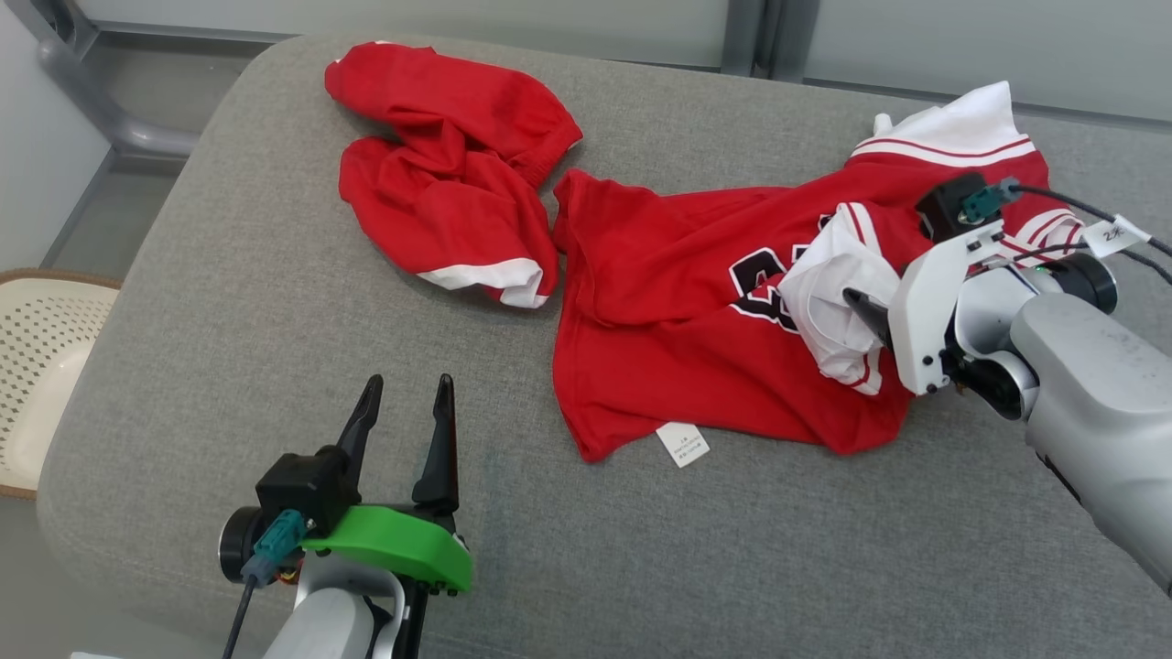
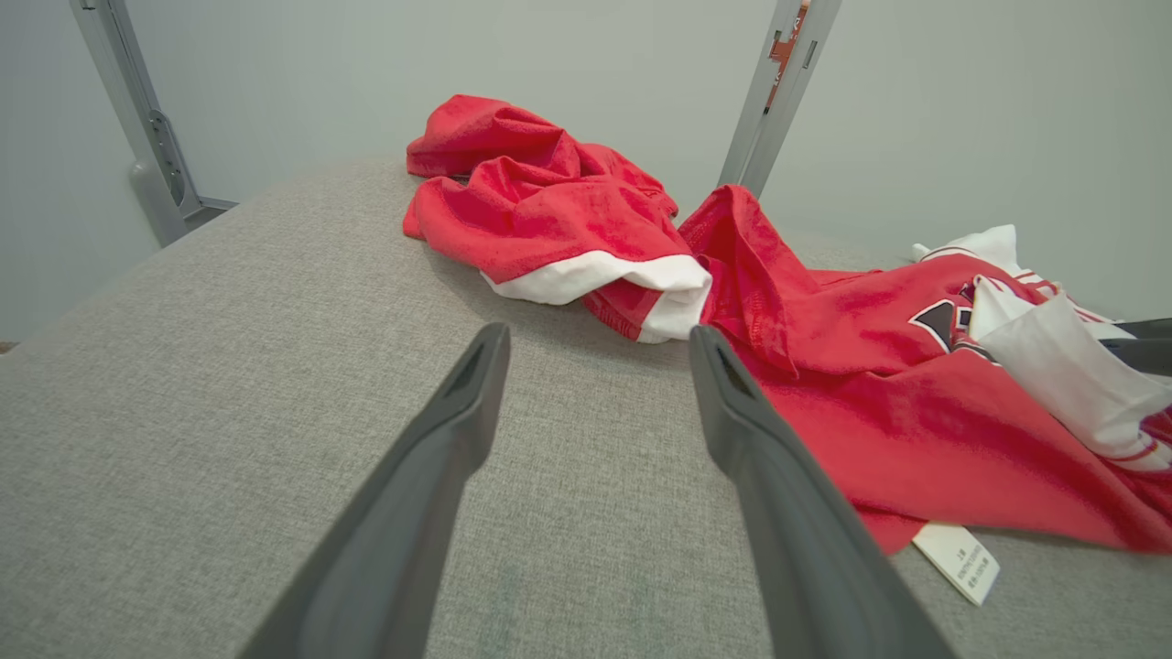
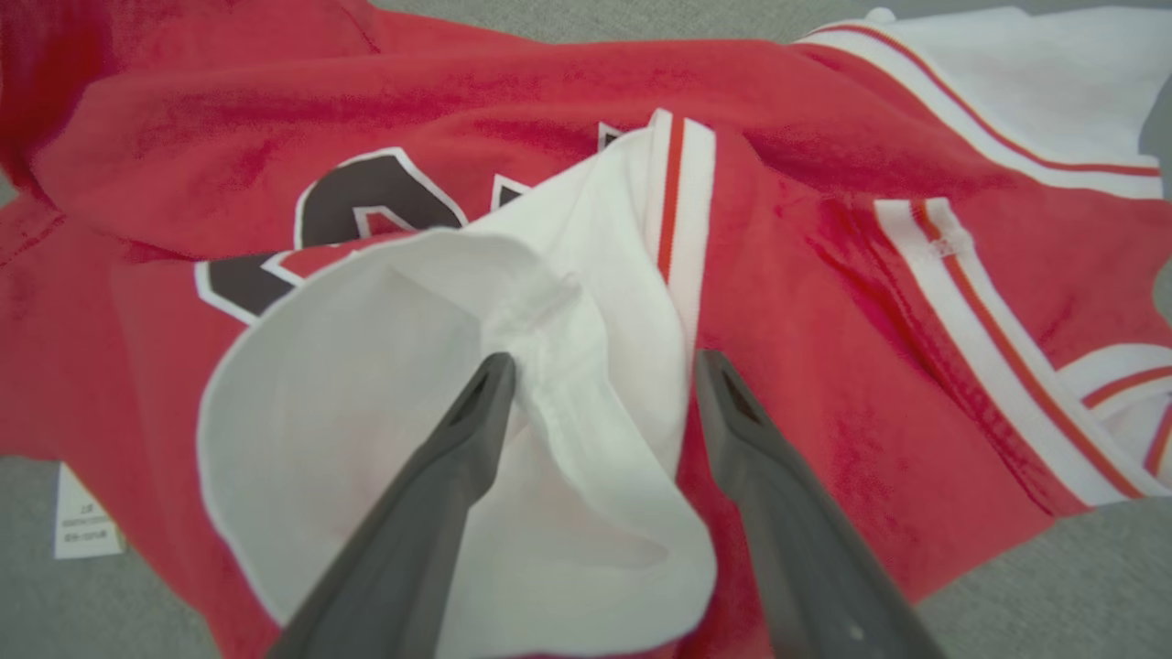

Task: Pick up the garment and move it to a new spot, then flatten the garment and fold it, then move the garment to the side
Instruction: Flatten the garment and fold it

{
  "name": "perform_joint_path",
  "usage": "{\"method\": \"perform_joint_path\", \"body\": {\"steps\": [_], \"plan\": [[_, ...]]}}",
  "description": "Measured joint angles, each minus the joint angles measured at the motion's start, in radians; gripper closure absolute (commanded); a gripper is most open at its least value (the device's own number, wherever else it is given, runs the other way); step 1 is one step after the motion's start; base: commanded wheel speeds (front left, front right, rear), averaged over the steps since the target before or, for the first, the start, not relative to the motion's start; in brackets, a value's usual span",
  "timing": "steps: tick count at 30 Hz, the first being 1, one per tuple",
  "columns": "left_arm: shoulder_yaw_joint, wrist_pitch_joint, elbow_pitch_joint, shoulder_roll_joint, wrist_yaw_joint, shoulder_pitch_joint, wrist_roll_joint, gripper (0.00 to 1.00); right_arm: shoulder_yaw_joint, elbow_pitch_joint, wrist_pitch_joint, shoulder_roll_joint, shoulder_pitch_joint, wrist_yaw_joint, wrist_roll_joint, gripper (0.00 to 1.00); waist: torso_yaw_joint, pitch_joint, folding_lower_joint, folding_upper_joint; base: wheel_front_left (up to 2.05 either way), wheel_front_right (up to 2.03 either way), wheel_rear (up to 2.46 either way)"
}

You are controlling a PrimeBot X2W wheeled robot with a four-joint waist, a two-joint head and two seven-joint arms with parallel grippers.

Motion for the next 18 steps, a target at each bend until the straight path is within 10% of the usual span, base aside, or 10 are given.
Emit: {"method": "perform_joint_path", "body": {"steps": [2,5,6,18], "plan": [[0.002,-0.001,0.004,-0.007,-0.002,-0.003,0.002,0.00,0.014,0.006,-0.004,-0.004,-0.019,0.000,0.021,0.08,0.006,0.012,0.0000,0.0000,0.00,0.00,0.00],[0.006,-0.001,0.009,-0.013,-0.004,-0.006,0.006,0.00,0.048,0.006,-0.026,-0.006,-0.035,0.000,0.035,0.91,0.016,0.026,0.0000,0.0000,0.00,0.00,0.00],[0.008,-0.001,0.012,-0.014,-0.005,-0.006,0.006,0.00,0.056,0.006,-0.041,-0.007,-0.039,0.000,0.044,1.00,0.019,0.028,0.0000,0.0000,0.00,0.00,0.00],[0.031,-0.006,0.034,-0.009,-0.014,0.004,0.014,0.00,0.087,0.025,-0.312,-0.023,-0.030,0.000,0.095,1.00,-0.018,-0.026,0.0000,0.0000,0.00,0.00,0.00]]}}
